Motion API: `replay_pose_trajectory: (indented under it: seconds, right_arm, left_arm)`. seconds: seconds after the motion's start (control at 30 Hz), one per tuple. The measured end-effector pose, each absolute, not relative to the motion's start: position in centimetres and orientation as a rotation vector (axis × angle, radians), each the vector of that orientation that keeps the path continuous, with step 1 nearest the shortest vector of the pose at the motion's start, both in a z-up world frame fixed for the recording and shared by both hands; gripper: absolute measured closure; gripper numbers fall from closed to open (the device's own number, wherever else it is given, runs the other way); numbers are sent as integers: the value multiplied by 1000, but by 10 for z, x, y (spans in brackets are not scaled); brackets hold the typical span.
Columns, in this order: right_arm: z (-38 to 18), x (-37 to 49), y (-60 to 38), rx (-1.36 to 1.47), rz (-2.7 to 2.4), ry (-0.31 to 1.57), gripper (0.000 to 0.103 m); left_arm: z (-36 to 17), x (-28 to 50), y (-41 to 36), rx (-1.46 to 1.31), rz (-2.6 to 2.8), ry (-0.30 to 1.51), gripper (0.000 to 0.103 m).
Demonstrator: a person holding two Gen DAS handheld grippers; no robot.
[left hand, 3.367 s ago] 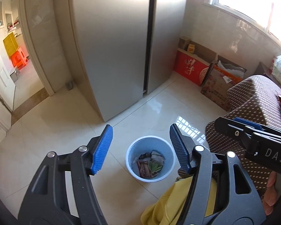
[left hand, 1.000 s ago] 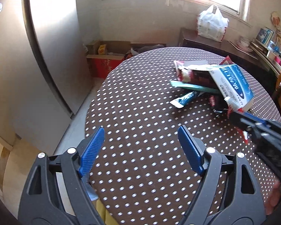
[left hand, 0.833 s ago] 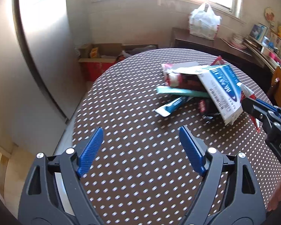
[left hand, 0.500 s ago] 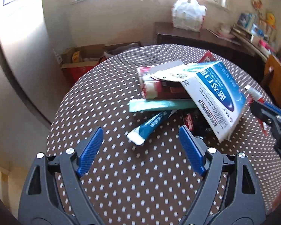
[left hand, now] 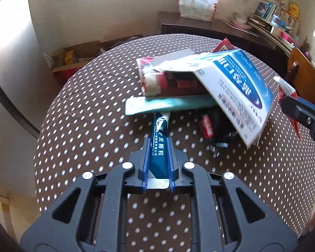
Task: Collect trash
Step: 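Grasp the red-white wrapper with the right tool while the left tool grasps the blue sachet, then carry the red-white wrapper and blue sachet over the wastebasket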
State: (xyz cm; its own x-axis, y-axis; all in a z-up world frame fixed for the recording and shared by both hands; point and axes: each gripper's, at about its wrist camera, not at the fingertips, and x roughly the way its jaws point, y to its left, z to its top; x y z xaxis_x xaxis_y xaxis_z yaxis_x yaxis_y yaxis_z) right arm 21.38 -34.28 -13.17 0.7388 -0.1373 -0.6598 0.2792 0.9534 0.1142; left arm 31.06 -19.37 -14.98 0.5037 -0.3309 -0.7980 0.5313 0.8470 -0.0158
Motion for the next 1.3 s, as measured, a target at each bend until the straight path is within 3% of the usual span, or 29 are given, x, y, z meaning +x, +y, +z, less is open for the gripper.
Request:
replay_pose_trajectory:
  seconds: [0.5, 1.3]
  right_arm:
    - [-124, 201, -270, 152, -93, 707, 92]
    - [-120, 197, -61, -11, 309, 722, 92]
  left_arm:
    - [-130, 260, -110, 129, -375, 877, 88]
    - [-118, 194, 103, -58, 30, 829, 88]
